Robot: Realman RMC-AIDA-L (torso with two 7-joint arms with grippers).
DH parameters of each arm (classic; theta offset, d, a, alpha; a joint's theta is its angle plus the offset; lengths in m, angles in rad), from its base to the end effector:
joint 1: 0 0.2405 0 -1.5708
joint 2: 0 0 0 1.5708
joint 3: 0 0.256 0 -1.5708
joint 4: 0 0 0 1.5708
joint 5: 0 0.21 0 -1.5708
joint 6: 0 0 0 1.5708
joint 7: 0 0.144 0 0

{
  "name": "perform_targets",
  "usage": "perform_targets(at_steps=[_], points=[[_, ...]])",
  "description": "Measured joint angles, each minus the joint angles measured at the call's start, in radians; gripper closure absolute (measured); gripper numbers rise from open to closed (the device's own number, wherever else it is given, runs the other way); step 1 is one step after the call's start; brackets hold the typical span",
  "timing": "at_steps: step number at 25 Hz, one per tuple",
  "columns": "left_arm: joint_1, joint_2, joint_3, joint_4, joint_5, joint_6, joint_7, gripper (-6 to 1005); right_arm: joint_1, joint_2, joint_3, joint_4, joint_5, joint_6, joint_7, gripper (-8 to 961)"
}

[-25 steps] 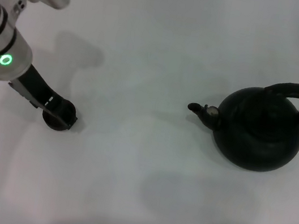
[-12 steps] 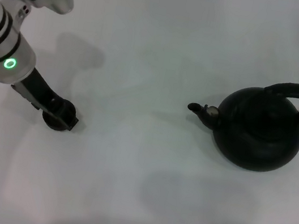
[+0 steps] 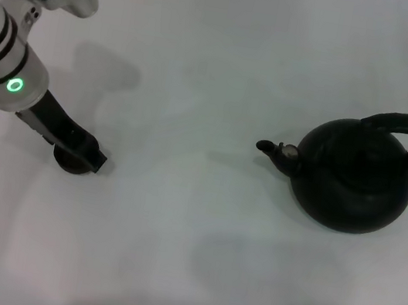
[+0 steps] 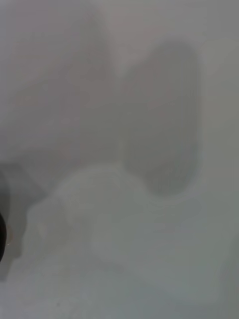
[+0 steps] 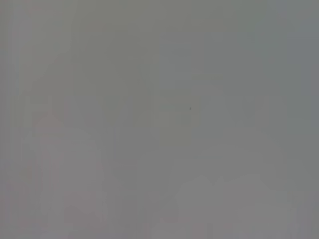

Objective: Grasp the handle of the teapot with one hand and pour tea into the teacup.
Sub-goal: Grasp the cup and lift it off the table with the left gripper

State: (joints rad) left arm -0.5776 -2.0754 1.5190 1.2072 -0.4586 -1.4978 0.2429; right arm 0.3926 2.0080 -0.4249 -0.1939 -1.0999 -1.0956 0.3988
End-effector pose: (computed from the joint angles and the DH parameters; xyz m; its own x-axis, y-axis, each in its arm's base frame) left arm -0.2220 0.3397 -0.0277 0.4498 0.8688 -0.2071 0.6860 -0.4846 -0.5428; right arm 0.3952 0.3253 0.0705 0.7880 -0.0353 -0.6146 -0.6156 -0.0405 -0.7870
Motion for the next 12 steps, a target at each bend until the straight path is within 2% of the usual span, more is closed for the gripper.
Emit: perform_targets(at_steps=[12], points=[[-0.003, 0.001, -0.001, -0.021, -0.004, 0.041, 0.002, 187, 0.001, 0.000, 0.000, -0.001, -0.002, 0.000, 0.000, 78]])
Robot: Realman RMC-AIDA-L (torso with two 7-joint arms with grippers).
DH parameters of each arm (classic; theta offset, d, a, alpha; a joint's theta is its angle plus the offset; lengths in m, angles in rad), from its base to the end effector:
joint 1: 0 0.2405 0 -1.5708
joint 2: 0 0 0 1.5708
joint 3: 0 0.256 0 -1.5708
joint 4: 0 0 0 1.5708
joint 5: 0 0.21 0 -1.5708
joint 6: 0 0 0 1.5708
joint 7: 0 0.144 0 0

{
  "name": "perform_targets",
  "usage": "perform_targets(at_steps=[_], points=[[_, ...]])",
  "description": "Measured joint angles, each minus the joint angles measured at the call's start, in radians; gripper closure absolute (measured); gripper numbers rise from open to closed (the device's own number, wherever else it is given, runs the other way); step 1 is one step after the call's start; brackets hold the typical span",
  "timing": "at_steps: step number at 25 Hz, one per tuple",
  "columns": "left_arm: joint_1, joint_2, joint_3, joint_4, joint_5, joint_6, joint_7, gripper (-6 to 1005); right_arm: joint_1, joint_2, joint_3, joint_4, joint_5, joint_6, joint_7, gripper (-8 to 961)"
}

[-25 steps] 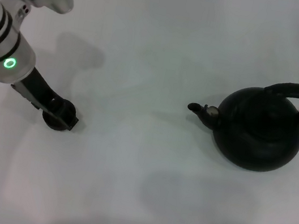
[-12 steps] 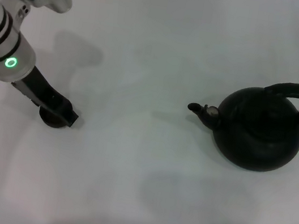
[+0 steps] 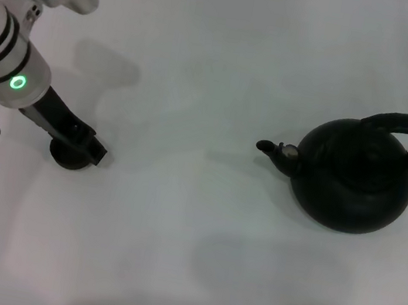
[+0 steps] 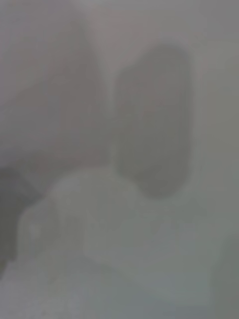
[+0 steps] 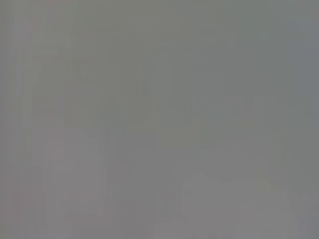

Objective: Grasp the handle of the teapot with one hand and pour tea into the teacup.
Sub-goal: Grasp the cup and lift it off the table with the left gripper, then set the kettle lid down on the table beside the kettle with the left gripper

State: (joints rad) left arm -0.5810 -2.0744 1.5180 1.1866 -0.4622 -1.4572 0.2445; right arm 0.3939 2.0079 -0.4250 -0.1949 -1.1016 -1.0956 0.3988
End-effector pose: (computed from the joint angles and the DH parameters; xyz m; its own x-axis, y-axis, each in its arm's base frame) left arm -0.2237 0.3442 -0.0296 0.4595 0.8690 -0.1838 0.6864 -0.4787 -0.5474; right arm 0.3947 0.3259 0.0706 0.7891 -0.0342 -0.6133 -0.6142 -0.0426 -0.7880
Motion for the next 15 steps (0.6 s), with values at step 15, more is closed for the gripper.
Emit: perform_targets(at_steps=[15], points=[[-0.058, 0.006, -0.002, -0.010, 0.012, -0.001, 0.015, 301, 0.007, -0.002, 0.000, 0.000, 0.000, 0.004, 0.000, 77]])
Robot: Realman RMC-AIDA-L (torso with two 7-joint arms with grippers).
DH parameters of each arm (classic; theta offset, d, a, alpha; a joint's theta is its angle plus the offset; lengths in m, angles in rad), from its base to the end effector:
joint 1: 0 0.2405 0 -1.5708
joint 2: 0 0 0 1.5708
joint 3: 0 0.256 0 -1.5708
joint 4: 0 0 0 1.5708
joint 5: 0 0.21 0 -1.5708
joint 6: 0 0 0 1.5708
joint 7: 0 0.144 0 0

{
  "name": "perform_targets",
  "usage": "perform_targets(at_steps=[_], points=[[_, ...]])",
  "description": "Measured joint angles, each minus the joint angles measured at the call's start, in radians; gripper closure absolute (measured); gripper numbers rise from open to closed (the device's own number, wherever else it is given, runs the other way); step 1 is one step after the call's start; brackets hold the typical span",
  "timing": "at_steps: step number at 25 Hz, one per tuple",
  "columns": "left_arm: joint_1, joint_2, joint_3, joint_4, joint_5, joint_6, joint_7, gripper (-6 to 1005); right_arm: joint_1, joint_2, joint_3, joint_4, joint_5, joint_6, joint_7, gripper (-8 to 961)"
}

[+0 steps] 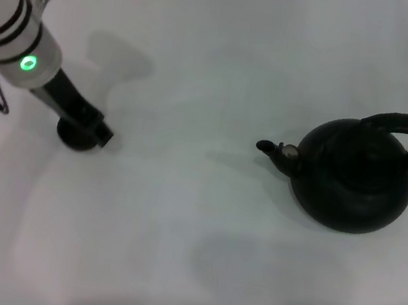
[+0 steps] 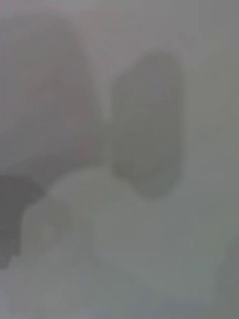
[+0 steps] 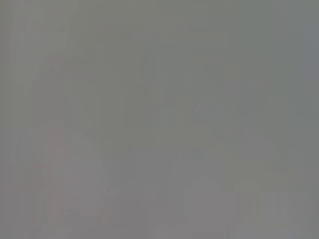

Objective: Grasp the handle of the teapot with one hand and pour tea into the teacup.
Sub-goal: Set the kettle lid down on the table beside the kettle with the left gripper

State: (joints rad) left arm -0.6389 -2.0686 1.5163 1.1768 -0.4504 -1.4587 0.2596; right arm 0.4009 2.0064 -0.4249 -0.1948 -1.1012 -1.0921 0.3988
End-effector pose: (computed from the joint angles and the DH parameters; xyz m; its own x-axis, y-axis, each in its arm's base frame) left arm -0.2083 0.3571 -0.0270 0.5082 0.8379 -0.1990 0.6445 -0.5233 -0.5575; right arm 0.3932 0.3288 0.0713 0.7900 -0.0314 -0.6123 -0.6131 -0.0447 -0.7888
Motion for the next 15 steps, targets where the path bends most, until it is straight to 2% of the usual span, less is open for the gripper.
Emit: perform_targets(at_steps=[6, 12, 15], points=[[-0.126, -0.002, -0.068, -0.064, -0.004, 0.021, 0.040, 300, 0.011, 0.000, 0.000, 0.000, -0.004, 0.000, 0.000, 77], [-0.279, -0.008, -0.045, -0.224, -0.072, 0.098, 0.088, 300, 0.012, 0.001, -0.002, 0.000, -0.005, -0.002, 0.000, 77], [-0.332, -0.010, -0.008, -0.275, -0.137, 0.130, 0.114, 300, 0.012, 0.001, -0.002, 0.001, -0.005, -0.003, 0.000, 77]])
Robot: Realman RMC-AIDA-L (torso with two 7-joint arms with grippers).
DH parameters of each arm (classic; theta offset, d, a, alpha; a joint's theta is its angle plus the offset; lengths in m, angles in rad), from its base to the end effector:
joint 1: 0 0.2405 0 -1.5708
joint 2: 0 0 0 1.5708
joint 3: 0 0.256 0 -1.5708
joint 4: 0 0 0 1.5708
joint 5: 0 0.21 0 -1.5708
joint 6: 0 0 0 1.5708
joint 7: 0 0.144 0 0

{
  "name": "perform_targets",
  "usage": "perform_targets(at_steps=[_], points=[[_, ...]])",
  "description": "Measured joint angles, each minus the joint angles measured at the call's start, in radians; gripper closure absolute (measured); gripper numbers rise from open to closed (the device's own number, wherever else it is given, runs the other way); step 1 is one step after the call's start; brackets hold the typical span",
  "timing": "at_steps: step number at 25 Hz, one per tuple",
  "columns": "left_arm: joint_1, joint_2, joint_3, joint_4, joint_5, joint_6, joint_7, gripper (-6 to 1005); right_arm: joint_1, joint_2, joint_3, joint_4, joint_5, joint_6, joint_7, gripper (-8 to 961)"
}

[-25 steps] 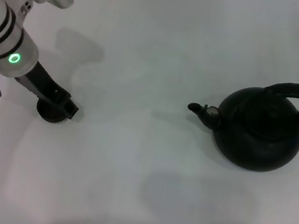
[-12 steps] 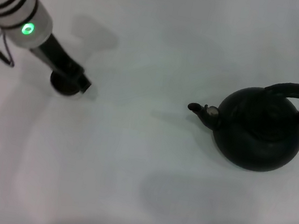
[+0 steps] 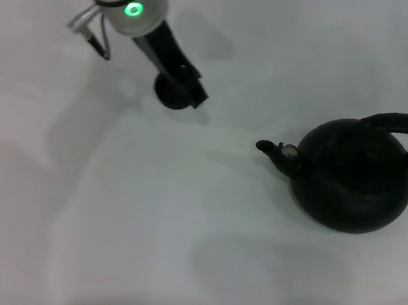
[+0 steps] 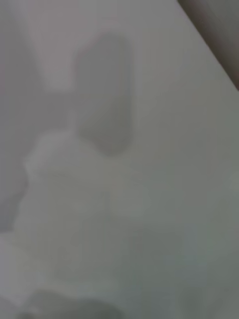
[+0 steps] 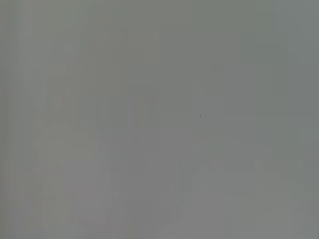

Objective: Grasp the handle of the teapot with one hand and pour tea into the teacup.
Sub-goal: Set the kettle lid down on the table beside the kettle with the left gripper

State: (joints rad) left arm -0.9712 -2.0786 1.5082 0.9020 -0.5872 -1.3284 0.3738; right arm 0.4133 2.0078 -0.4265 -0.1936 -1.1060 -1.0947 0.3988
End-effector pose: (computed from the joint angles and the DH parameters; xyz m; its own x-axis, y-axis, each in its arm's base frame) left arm -0.1242 0.4021 -0.0631 0.6989 0.6774 -0.2296 0.5449 -0.7122 -0.4426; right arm 0.3882 0.3334 0.0696 0.7907 -0.0221 -0.6118 -0.6119 -0.0594 -0.7887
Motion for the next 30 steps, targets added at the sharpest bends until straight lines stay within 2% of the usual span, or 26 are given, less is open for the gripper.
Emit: perform_targets(at_steps=[7, 17, 23, 30], points=[[-0.096, -0.003, 0.098, -0.103, -0.087, 0.070, 0.004, 300, 0.002, 0.001, 0.000, 0.002, 0.000, -0.001, 0.000, 78], [-0.163, -0.008, 0.236, -0.226, -0.238, 0.150, 0.004, 301, 0.002, 0.002, 0.000, 0.010, 0.000, -0.015, 0.000, 78], [-0.166, -0.011, 0.296, -0.243, -0.306, 0.171, -0.003, 300, 0.002, 0.002, 0.000, 0.011, 0.000, -0.027, 0.001, 77], [-0.145, -0.012, 0.334, -0.246, -0.314, 0.189, -0.015, 300, 0.001, 0.002, 0.000, 0.019, 0.000, -0.041, 0.002, 78]])
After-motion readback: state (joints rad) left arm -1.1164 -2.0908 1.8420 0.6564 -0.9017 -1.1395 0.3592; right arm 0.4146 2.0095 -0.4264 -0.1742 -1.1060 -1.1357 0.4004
